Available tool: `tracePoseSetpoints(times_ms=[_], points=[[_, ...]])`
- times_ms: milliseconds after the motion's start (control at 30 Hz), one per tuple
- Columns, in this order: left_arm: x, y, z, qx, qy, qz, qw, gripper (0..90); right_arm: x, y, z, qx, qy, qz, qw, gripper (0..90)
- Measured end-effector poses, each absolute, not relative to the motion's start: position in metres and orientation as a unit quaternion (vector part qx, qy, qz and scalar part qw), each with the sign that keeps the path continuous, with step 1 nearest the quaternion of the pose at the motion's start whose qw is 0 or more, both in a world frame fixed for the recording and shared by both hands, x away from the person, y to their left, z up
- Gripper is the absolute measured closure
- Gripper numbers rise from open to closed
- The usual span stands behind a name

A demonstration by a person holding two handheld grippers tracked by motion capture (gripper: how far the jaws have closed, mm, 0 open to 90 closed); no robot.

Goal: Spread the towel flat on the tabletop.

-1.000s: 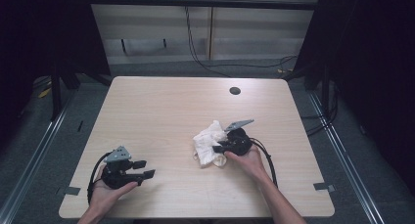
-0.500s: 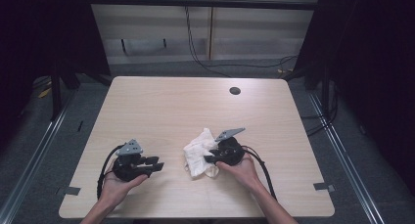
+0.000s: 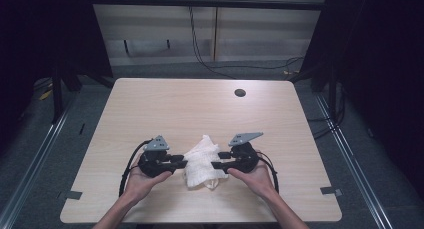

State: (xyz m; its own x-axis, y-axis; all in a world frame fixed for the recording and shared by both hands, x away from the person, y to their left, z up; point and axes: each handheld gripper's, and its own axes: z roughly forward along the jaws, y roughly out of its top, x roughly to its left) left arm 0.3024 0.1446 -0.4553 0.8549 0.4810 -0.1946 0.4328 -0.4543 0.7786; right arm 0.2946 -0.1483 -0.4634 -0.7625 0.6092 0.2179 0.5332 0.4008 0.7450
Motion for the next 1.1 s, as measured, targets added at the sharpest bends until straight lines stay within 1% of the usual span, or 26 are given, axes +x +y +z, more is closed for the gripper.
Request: tracePoseSetpoints(times_ms=[67, 100, 167, 233, 333, 433, 533, 667, 767, 867, 900, 933, 967, 1000, 1067, 1100], points=[[0.303, 0.141, -0.456, 0.854, 0.264, 0.023, 0.448, 73.6, 0.292, -0.154, -0.464, 0.341, 0.838, 0.424, 0.046, 56.3], [0.305, 0.133, -0.458, 0.858, 0.257, 0.022, 0.443, 73.7, 0.287, -0.165, -0.468, 0.347, 0.837, 0.42, 0.046, 59.1], [0.307, 0.13, -0.46, 0.86, 0.258, 0.021, 0.44, 73.1, 0.282, -0.173, -0.472, 0.351, 0.837, 0.419, 0.044, 59.9], [0.312, 0.125, -0.467, 0.861, 0.267, 0.021, 0.433, 71.3, 0.28, -0.176, -0.474, 0.354, 0.836, 0.417, 0.049, 58.9], [0.319, 0.125, -0.484, 0.865, 0.287, 0.021, 0.411, 69.9, 0.27, -0.186, -0.479, 0.356, 0.832, 0.424, 0.041, 58.1], [0.319, 0.122, -0.494, 0.879, 0.283, 0.032, 0.384, 69.4, 0.267, -0.185, -0.483, 0.354, 0.839, 0.411, 0.043, 56.9], [0.322, 0.122, -0.496, 0.876, 0.286, 0.026, 0.387, 69.3, 0.267, -0.185, -0.482, 0.35, 0.837, 0.42, 0.043, 57.2], [0.325, 0.124, -0.497, 0.876, 0.289, 0.025, 0.384, 66.8, 0.265, -0.178, -0.486, 0.336, 0.843, 0.419, 0.037, 56.2], [0.326, 0.126, -0.497, 0.877, 0.29, 0.041, 0.381, 65.3, 0.264, -0.174, -0.488, 0.332, 0.849, 0.409, 0.038, 55.2], [0.327, 0.13, -0.497, 0.877, 0.293, 0.035, 0.381, 64.5, 0.265, -0.172, -0.489, 0.33, 0.849, 0.411, 0.035, 55.1], [0.329, 0.133, -0.497, 0.875, 0.297, 0.038, 0.381, 63.5, 0.265, -0.172, -0.49, 0.329, 0.848, 0.414, 0.034, 56.9], [0.329, 0.133, -0.497, 0.875, 0.297, 0.038, 0.381, 61.8, 0.265, -0.172, -0.49, 0.328, 0.848, 0.415, 0.033, 60.5], [0.329, 0.136, -0.496, 0.873, 0.302, 0.04, 0.381, 61.8, 0.265, -0.172, -0.49, 0.328, 0.848, 0.415, 0.033, 60.5], [0.33, 0.141, -0.495, 0.869, 0.309, 0.038, 0.384, 55.9, 0.265, -0.171, -0.489, 0.32, 0.852, 0.413, 0.034, 67.0], [0.33, 0.144, -0.493, 0.866, 0.311, 0.04, 0.389, 55.3, 0.264, -0.171, -0.489, 0.32, 0.852, 0.413, 0.036, 68.6], [0.328, 0.146, -0.49, 0.862, 0.313, 0.037, 0.398, 54.2, 0.265, -0.171, -0.489, 0.32, 0.852, 0.412, 0.035, 72.1]])
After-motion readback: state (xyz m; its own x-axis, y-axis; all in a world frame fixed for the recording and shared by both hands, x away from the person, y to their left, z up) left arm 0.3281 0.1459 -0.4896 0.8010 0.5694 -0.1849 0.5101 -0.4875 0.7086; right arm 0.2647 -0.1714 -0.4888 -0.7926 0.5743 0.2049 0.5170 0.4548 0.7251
